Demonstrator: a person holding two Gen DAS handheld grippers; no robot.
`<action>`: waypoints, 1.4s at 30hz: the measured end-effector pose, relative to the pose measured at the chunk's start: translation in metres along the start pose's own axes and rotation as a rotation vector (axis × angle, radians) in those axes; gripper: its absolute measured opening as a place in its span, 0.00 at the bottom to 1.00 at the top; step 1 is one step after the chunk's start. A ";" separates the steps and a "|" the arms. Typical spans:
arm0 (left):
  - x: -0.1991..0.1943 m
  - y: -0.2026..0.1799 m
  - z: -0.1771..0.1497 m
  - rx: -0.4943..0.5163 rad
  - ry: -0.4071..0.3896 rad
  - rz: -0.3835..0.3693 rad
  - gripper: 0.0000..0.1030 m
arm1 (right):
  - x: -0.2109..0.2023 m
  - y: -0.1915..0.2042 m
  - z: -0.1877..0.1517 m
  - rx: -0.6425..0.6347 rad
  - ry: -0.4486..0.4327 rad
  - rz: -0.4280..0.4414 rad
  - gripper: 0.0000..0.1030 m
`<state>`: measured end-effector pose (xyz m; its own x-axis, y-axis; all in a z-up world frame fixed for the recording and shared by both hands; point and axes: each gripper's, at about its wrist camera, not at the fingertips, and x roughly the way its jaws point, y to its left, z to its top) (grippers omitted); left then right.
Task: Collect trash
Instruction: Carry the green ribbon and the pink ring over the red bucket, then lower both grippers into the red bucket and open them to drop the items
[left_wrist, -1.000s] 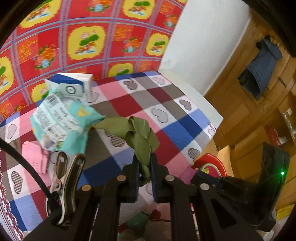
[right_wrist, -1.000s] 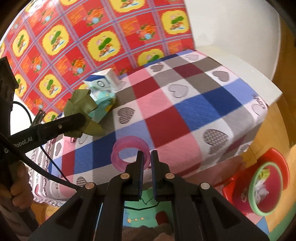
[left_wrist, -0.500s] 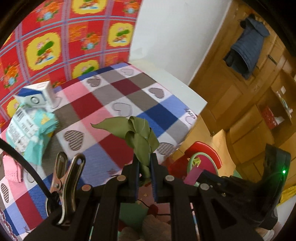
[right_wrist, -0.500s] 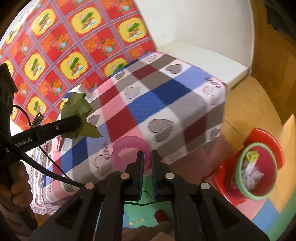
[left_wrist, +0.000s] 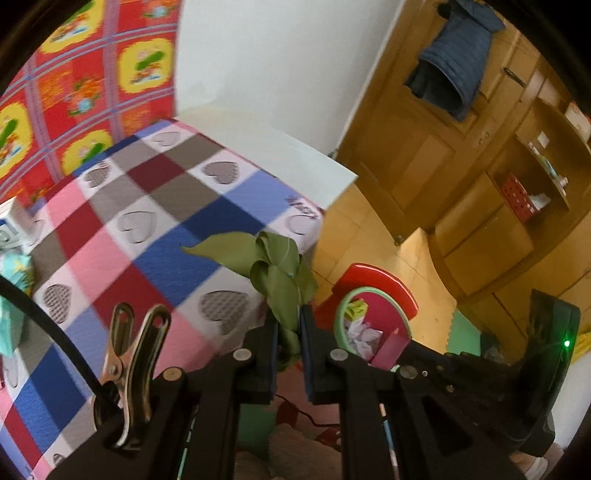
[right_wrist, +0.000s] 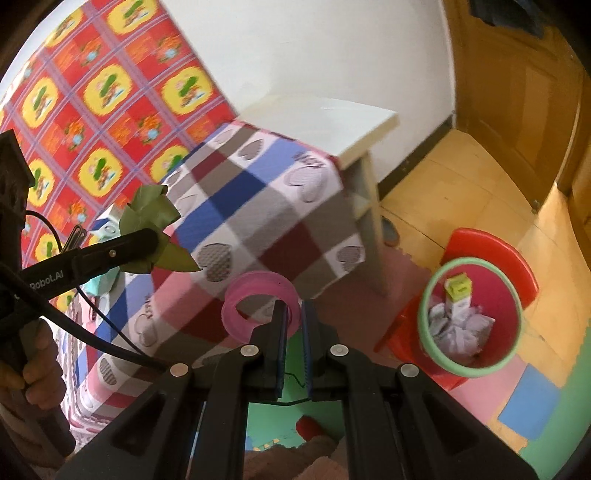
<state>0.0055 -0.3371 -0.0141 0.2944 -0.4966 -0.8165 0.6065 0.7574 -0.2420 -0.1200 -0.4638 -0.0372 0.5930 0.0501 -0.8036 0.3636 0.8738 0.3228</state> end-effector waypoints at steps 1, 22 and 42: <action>0.004 -0.006 0.001 0.007 0.007 -0.006 0.10 | -0.002 -0.009 0.000 0.014 0.000 -0.006 0.09; 0.132 -0.137 0.000 0.222 0.163 -0.161 0.10 | 0.004 -0.158 -0.021 0.225 0.042 -0.106 0.09; 0.286 -0.215 -0.037 0.346 0.401 -0.204 0.10 | 0.060 -0.266 -0.058 0.447 0.127 -0.236 0.09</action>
<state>-0.0684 -0.6264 -0.2146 -0.1165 -0.3676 -0.9226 0.8481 0.4467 -0.2851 -0.2228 -0.6651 -0.2004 0.3760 -0.0402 -0.9257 0.7644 0.5781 0.2854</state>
